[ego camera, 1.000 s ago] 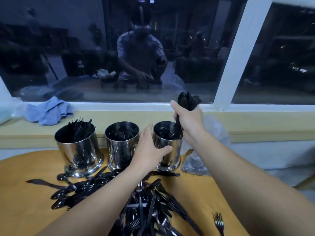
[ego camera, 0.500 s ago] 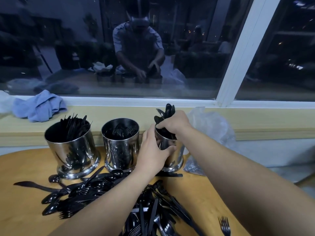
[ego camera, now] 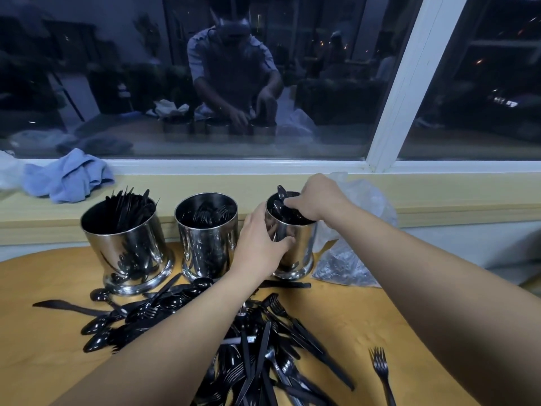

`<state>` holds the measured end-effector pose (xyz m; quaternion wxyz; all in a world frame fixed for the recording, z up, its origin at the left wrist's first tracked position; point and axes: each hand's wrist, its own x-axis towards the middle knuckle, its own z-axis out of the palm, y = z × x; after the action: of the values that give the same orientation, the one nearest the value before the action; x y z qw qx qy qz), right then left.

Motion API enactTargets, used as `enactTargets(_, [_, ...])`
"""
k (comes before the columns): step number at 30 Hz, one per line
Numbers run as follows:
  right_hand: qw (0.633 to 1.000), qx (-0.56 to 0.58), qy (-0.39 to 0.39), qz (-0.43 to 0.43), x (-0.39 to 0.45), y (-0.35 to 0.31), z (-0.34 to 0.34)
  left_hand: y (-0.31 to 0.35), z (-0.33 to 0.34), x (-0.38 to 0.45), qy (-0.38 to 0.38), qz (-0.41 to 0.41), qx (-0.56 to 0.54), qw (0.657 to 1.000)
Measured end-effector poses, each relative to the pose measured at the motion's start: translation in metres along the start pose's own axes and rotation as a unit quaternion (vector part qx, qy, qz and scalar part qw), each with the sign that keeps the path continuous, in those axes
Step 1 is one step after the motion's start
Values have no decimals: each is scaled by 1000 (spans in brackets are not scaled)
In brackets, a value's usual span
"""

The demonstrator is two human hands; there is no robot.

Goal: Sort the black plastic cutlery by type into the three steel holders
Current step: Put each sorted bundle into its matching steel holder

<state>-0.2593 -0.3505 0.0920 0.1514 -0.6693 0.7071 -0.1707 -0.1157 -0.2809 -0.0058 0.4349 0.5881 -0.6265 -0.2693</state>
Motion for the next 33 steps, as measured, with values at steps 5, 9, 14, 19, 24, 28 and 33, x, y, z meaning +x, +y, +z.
enactTargets(5, [997,10,69,-45,-17,13,-3,6,-12,-17,-26,-3,16,1000])
enactTargets(9, [985,113,110,-71,-65,19,0,10,-35,-53,-48,-55,4,997])
enactTargets(14, [972,205,41,-106,-167,32,29,-1,-77,-131,-55,-106,-28,992])
enactTargets(19, [982,150,-46,-101,-239,58,87,-24,-112,-236,-15,-150,-49,987])
enactTargets(24, [988,111,-69,-80,-242,54,124,-53,-116,-312,2,-188,-60,980])
enactTargets(28, [988,119,-81,-55,-238,43,138,-57,-114,-330,11,-180,-76,981])
enactTargets(33, [984,157,-86,-9,-245,43,132,-67,-110,-339,-1,-174,-67,982])
